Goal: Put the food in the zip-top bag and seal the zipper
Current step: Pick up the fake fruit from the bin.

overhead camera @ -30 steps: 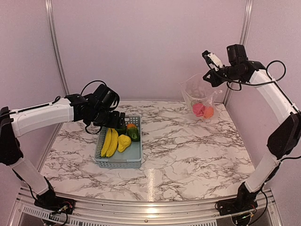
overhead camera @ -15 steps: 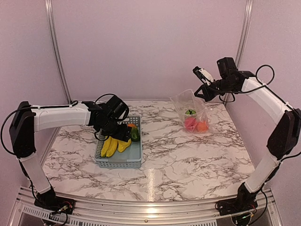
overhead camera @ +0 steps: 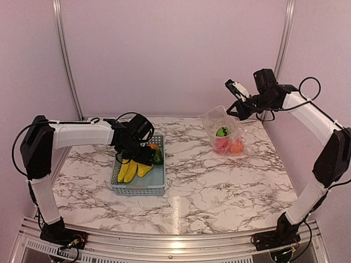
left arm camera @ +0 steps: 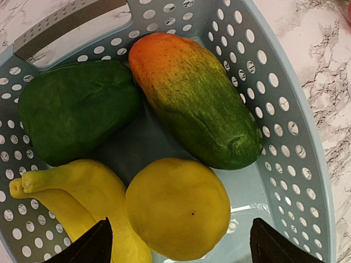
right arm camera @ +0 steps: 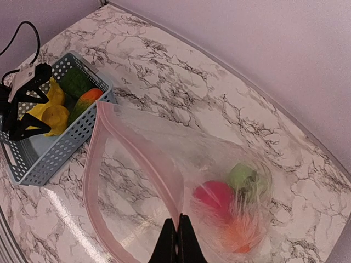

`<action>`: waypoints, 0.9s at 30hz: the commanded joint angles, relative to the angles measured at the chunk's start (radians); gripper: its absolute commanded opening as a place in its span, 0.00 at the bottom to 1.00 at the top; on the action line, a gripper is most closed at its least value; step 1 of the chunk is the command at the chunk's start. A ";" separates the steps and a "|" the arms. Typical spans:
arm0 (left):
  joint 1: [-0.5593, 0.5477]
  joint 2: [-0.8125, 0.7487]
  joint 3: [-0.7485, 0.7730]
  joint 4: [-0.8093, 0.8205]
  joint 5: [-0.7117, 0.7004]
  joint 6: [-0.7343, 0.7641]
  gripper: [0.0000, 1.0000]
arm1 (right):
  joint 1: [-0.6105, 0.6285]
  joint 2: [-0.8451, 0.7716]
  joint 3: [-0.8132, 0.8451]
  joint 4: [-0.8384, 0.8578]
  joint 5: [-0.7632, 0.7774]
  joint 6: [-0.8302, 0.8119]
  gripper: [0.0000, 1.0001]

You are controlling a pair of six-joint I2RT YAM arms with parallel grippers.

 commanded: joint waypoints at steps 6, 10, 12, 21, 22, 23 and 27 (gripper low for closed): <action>0.006 0.079 0.039 0.003 0.017 0.007 0.89 | 0.008 -0.025 -0.010 0.016 -0.009 0.005 0.00; 0.006 0.103 0.051 0.006 0.013 0.003 0.88 | 0.008 -0.023 -0.010 0.017 -0.009 0.006 0.00; 0.006 0.111 0.055 0.011 0.014 0.001 0.87 | 0.008 -0.022 -0.012 0.016 -0.009 0.006 0.00; 0.006 0.096 0.088 -0.024 -0.005 0.000 0.73 | 0.008 -0.026 -0.013 0.013 -0.006 0.003 0.00; 0.006 0.079 0.089 -0.034 -0.012 0.001 0.71 | 0.008 -0.026 -0.013 0.013 -0.005 0.004 0.00; 0.006 0.062 0.088 -0.042 -0.016 0.002 0.68 | 0.008 -0.029 -0.013 0.013 -0.008 0.002 0.00; 0.006 -0.014 0.092 -0.078 -0.011 0.006 0.61 | 0.008 -0.029 -0.009 0.007 -0.013 0.001 0.00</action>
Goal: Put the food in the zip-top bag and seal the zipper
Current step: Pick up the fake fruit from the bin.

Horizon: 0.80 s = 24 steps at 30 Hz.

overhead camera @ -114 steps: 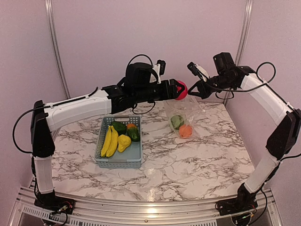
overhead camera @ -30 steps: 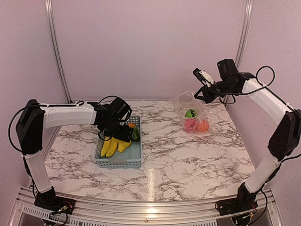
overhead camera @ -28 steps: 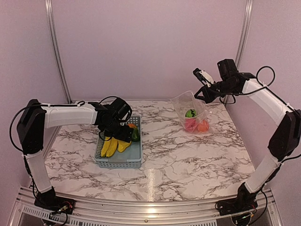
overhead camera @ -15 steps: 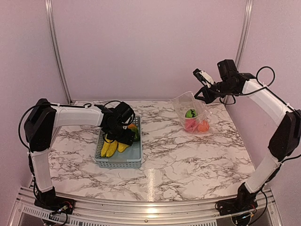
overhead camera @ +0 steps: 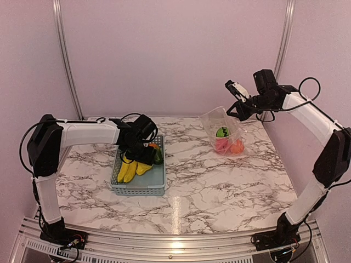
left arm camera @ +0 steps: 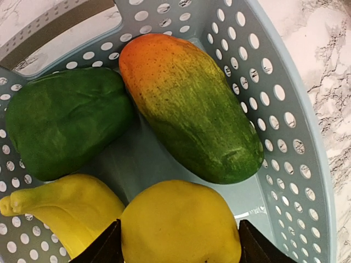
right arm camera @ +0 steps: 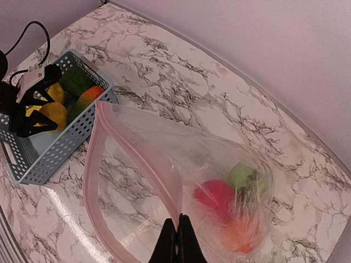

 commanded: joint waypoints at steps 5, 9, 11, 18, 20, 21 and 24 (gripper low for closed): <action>0.004 -0.207 0.051 -0.081 0.014 -0.012 0.61 | 0.008 -0.032 -0.005 0.003 -0.026 0.002 0.00; -0.001 -0.268 0.099 -0.050 0.098 -0.027 0.61 | 0.012 -0.033 -0.007 0.003 -0.031 0.004 0.00; -0.007 -0.284 0.132 -0.029 0.142 -0.045 0.61 | 0.014 -0.029 -0.005 0.001 -0.031 0.004 0.00; -0.085 -0.342 0.166 0.192 0.220 0.003 0.61 | 0.020 -0.040 -0.009 0.000 -0.044 0.013 0.00; -0.118 -0.357 0.140 0.291 0.217 0.027 0.61 | 0.020 -0.040 -0.006 -0.003 -0.049 0.016 0.00; -0.129 -0.360 0.133 0.332 0.224 0.032 0.61 | 0.020 -0.043 -0.006 -0.004 -0.051 0.017 0.00; -0.153 -0.345 0.132 0.458 0.257 0.049 0.61 | 0.023 -0.046 -0.006 -0.004 -0.059 0.020 0.00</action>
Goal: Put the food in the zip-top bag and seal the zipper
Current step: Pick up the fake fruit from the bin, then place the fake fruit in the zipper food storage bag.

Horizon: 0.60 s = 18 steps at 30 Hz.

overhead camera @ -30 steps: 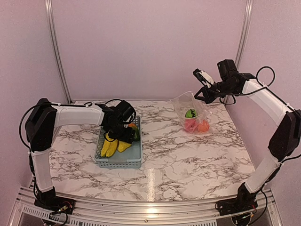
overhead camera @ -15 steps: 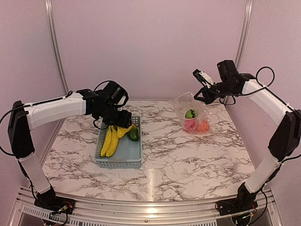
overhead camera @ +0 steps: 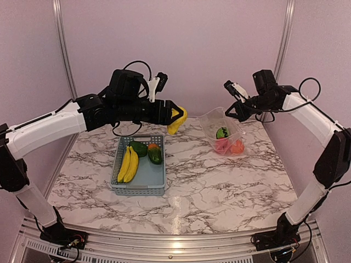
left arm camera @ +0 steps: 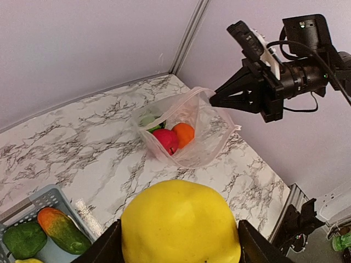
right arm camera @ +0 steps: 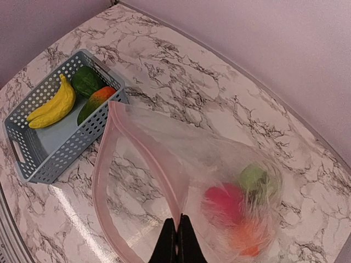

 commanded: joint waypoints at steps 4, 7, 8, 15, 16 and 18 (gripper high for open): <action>-0.042 0.043 0.027 0.370 0.076 0.057 0.61 | 0.011 -0.032 0.009 -0.003 -0.031 0.021 0.00; -0.054 0.080 0.027 0.503 0.075 0.054 0.61 | 0.012 -0.029 0.021 -0.009 -0.053 0.030 0.00; -0.057 0.091 0.026 0.541 0.068 0.052 0.61 | 0.012 -0.028 0.027 -0.013 -0.072 0.037 0.00; -0.081 0.204 0.057 0.718 0.029 0.044 0.61 | 0.012 -0.022 0.075 -0.036 -0.173 0.078 0.00; -0.086 0.218 0.060 0.735 0.016 0.052 0.61 | 0.012 -0.021 0.082 -0.038 -0.179 0.081 0.00; -0.097 0.246 0.065 0.764 -0.009 0.067 0.61 | 0.011 -0.021 0.095 -0.044 -0.192 0.084 0.00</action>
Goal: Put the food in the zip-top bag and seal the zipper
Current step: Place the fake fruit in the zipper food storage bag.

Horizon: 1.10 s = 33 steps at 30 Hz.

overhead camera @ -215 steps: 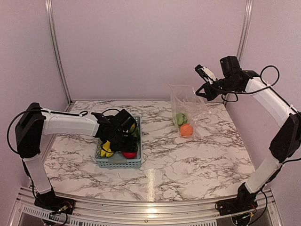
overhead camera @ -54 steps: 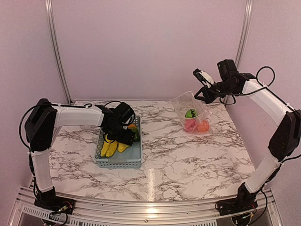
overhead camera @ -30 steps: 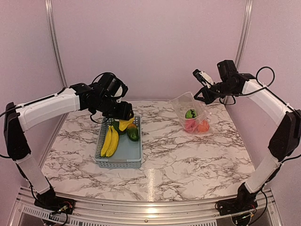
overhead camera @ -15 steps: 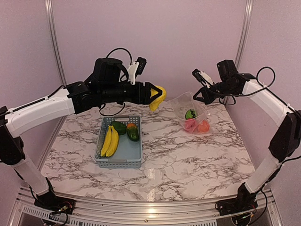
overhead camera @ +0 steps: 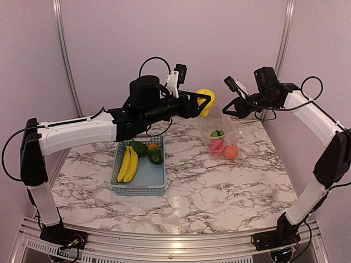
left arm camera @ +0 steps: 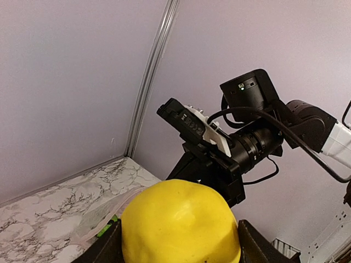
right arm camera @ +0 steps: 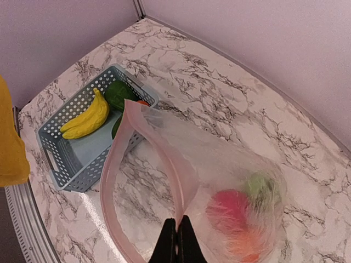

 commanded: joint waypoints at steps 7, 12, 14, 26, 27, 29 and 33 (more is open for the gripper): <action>-0.057 0.162 0.089 0.139 -0.160 0.121 0.61 | 0.011 -0.025 0.084 -0.030 -0.136 0.045 0.00; -0.078 0.211 0.100 0.120 -0.246 0.164 0.61 | 0.011 -0.028 0.085 -0.032 -0.147 0.049 0.00; -0.080 0.226 0.100 0.113 -0.279 0.167 0.61 | 0.011 -0.029 0.081 -0.031 -0.150 0.049 0.00; -0.080 0.325 0.208 -0.027 -0.444 0.150 0.89 | 0.008 -0.013 0.091 -0.030 -0.177 0.060 0.00; -0.080 0.335 0.224 -0.040 -0.451 0.151 0.92 | 0.006 -0.013 0.092 -0.030 -0.177 0.059 0.00; -0.080 0.339 0.244 -0.049 -0.452 0.146 0.95 | 0.005 -0.008 0.092 -0.030 -0.176 0.060 0.00; -0.084 0.301 0.240 -0.041 -0.415 0.139 0.96 | -0.005 -0.002 0.091 -0.029 -0.171 0.060 0.00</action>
